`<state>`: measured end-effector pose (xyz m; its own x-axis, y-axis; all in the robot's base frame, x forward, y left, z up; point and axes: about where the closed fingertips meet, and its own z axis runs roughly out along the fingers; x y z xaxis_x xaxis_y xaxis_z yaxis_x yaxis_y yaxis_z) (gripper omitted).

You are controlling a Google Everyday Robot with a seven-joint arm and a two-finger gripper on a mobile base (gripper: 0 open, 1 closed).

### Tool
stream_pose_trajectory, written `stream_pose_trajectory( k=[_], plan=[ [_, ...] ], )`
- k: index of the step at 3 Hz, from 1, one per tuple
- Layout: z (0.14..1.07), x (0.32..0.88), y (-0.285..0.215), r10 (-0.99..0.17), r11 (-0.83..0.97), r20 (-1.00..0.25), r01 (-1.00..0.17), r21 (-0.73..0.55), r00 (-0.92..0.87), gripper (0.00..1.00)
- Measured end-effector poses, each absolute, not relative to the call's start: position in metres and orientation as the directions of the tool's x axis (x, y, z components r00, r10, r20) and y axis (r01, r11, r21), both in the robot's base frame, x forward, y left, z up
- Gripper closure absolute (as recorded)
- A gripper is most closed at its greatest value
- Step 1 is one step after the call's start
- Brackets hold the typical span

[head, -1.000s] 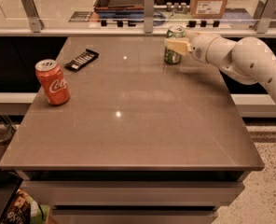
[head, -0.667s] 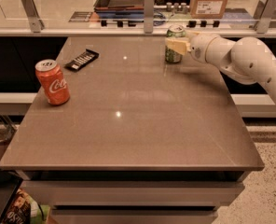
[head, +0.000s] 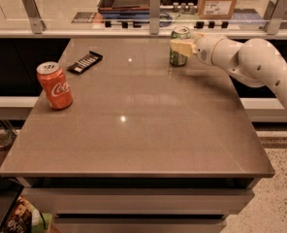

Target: Move green can near coke can

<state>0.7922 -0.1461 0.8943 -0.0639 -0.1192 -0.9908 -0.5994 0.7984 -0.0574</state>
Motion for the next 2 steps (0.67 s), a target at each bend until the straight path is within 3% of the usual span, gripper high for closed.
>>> stream_pose_trajectory(
  k=[2],
  plan=[
    [0.920, 0.772, -0.120, -0.122, 0.701, -0.990, -0.712, -0.032, -0.076, 1.00]
  ],
)
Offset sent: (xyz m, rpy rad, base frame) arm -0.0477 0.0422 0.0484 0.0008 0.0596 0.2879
